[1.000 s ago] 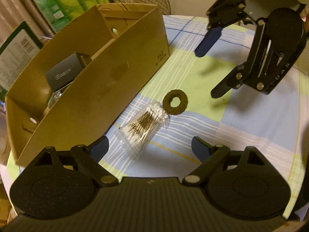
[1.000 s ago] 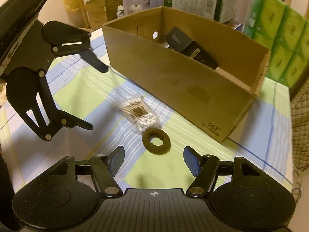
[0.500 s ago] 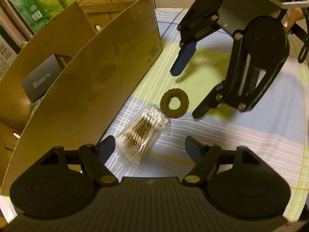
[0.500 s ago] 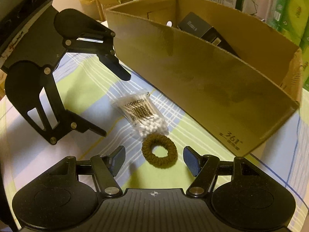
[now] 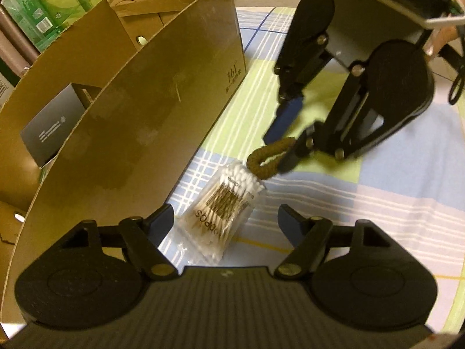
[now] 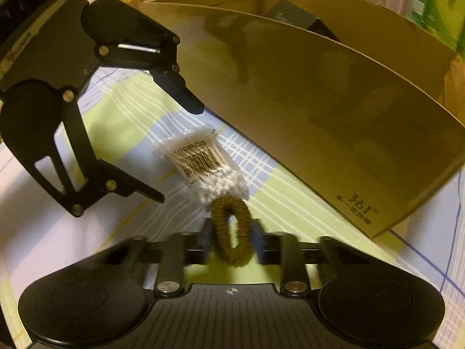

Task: Organize objects
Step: 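Grasp the cotton swab pack with the left gripper while the right gripper grasps the brown hair tie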

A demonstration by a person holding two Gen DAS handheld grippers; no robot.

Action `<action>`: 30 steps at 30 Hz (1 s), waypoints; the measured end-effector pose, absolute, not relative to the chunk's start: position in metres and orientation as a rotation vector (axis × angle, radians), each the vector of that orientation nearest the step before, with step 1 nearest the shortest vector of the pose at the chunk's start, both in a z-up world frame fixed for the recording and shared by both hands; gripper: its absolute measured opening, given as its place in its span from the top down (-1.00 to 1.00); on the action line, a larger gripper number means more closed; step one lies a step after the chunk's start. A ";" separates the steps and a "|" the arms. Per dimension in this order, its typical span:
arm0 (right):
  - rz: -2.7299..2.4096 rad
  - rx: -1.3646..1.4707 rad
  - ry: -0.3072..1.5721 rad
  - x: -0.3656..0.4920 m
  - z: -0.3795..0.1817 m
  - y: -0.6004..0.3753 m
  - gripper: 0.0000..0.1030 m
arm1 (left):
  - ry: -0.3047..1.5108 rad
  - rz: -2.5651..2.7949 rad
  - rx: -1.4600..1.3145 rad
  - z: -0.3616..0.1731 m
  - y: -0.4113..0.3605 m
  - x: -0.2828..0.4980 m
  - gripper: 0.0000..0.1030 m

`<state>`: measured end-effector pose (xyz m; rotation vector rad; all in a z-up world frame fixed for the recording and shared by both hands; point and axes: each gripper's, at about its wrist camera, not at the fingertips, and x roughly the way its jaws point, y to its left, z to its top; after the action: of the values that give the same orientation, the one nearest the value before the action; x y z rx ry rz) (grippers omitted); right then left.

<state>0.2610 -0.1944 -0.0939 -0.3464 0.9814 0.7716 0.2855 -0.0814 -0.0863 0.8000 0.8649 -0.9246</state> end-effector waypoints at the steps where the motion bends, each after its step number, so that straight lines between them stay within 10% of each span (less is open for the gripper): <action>1: 0.764 -0.342 0.983 0.260 -0.093 -0.197 0.71 | 0.865 -0.928 0.806 -0.088 -0.083 0.287 -0.47; 23: 0.642 -0.187 1.009 0.222 -0.075 -0.234 0.73 | 0.993 -0.912 0.855 -0.096 -0.093 0.284 0.56; 30: 0.642 -0.152 1.012 0.210 -0.064 -0.233 0.73 | 1.096 -0.922 0.766 -0.075 -0.090 0.251 0.60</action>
<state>0.2101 -0.2329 -0.0637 -0.1521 1.0117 0.6420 0.2512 -0.0897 -0.0747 0.7656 1.0957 -0.9225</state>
